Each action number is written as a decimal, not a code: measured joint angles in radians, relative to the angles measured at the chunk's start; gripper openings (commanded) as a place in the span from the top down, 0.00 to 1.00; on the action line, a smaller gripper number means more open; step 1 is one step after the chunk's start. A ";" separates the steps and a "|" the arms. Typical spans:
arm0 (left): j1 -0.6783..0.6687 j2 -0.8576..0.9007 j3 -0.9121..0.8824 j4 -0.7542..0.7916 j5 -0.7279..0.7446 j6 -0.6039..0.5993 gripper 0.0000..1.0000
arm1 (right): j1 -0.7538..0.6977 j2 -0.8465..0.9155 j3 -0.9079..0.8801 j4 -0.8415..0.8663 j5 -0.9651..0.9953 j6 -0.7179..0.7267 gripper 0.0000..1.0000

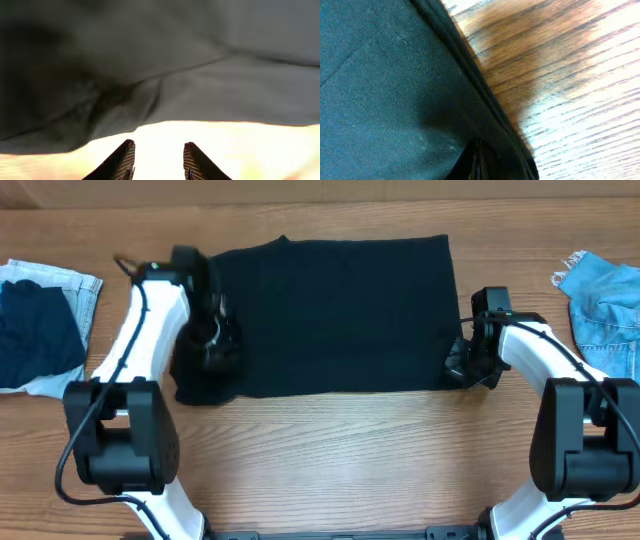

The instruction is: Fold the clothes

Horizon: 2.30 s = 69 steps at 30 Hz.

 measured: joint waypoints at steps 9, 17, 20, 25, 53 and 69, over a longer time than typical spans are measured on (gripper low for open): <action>0.001 0.006 -0.286 0.234 -0.060 -0.181 0.59 | -0.001 0.000 0.001 -0.003 0.000 0.000 0.96; 0.140 0.005 -0.286 0.255 -0.169 -0.227 0.60 | -0.001 0.000 0.001 -0.006 0.001 0.000 0.96; 0.233 0.005 -0.286 0.257 -0.176 -0.224 0.61 | -0.001 0.000 0.001 -0.007 0.002 0.000 0.96; 0.316 0.005 -0.286 0.253 -0.187 -0.172 0.61 | -0.001 0.000 0.001 -0.010 0.005 0.000 0.96; 0.169 0.006 0.203 0.067 0.044 0.154 0.60 | -0.013 -0.183 0.237 -0.168 -0.031 -0.083 0.15; -0.084 -0.059 0.204 0.107 0.193 0.122 0.31 | -0.014 -0.280 0.279 -0.198 -0.179 -0.226 0.11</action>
